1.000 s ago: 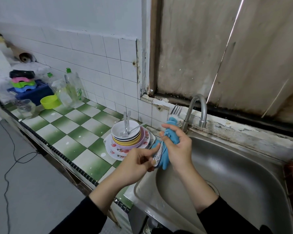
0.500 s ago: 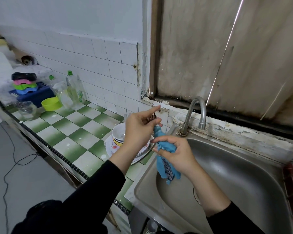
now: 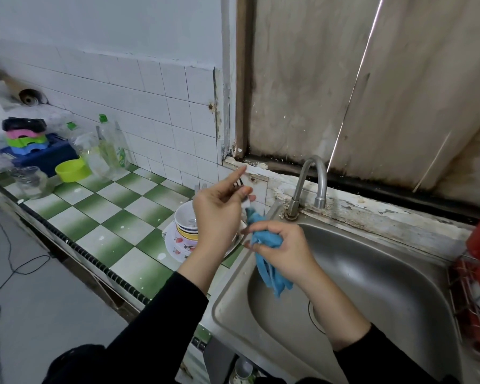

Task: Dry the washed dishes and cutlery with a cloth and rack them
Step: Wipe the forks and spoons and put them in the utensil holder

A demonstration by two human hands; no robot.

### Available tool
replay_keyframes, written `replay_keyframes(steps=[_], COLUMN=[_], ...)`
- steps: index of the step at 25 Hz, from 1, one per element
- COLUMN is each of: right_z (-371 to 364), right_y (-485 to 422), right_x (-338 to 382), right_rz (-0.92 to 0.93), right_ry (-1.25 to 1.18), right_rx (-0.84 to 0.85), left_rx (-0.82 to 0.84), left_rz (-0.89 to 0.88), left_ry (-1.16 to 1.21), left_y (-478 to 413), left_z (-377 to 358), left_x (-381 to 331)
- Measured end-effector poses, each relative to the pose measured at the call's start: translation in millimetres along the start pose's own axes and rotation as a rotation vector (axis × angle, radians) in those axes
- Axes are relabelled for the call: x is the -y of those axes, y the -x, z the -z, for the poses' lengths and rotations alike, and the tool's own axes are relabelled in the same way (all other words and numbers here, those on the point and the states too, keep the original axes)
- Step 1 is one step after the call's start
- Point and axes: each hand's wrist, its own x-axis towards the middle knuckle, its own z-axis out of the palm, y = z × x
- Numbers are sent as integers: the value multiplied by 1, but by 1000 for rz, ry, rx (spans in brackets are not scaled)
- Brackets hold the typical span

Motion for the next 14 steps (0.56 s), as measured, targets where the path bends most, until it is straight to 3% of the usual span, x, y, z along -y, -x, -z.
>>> replay_keyframes(steps=[3, 9, 14], right_z=[10, 0, 12], right_y=[13, -6, 7], right_x=[-10, -2, -7], right_rz=[-69, -29, -68], right_ry=[-32, 25, 0], right_rx=[150, 120, 228], left_rx=[-135, -105, -283], left_rz=[-54, -61, -48], left_ry=[6, 48, 182], left_y=[-10, 2, -22], left_z=[13, 11, 40], left_x=[-6, 9, -4])
